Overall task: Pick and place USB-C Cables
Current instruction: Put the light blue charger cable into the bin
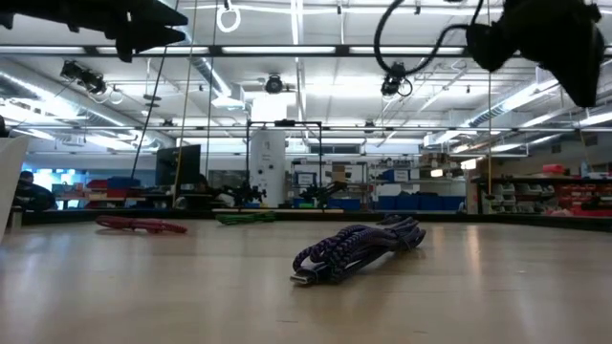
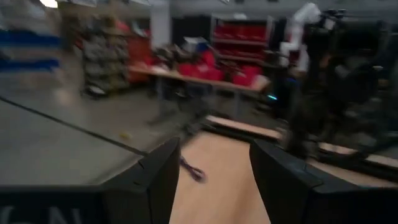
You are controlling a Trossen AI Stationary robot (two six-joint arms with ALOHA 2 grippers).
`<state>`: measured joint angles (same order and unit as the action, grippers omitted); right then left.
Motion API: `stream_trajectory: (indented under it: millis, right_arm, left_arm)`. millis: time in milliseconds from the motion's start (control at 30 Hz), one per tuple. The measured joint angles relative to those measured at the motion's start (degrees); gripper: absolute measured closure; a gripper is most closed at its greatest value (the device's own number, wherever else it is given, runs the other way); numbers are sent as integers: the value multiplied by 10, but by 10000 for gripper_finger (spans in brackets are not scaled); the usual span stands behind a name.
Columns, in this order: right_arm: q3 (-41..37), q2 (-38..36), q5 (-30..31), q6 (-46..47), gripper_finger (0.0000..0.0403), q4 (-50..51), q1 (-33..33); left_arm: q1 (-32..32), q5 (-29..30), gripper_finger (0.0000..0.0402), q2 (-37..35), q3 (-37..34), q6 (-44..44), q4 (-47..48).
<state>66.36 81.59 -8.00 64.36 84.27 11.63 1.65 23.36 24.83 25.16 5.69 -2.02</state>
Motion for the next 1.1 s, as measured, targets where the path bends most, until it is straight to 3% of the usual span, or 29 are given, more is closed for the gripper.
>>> stream_trajectory:
  millis: [133, 333, 700, 1100]
  right_arm:
    - [-32, 28, -11, 67, 229, -59, 37]
    - [-76, 68, -11, 123, 188, -86, 68]
    - [-184, 84, -60, 134, 158, -236, 85]
    - [-251, 81, -38, 140, 205, -335, 84]
  left_arm:
    - [0, -87, 204, 22, 22, 18, 46]
    - [0, -149, 205, 25, 23, 38, 86]
    - [0, -151, 205, 25, 23, 119, 178]
    - [-23, -155, 205, 25, -8, 141, 144]
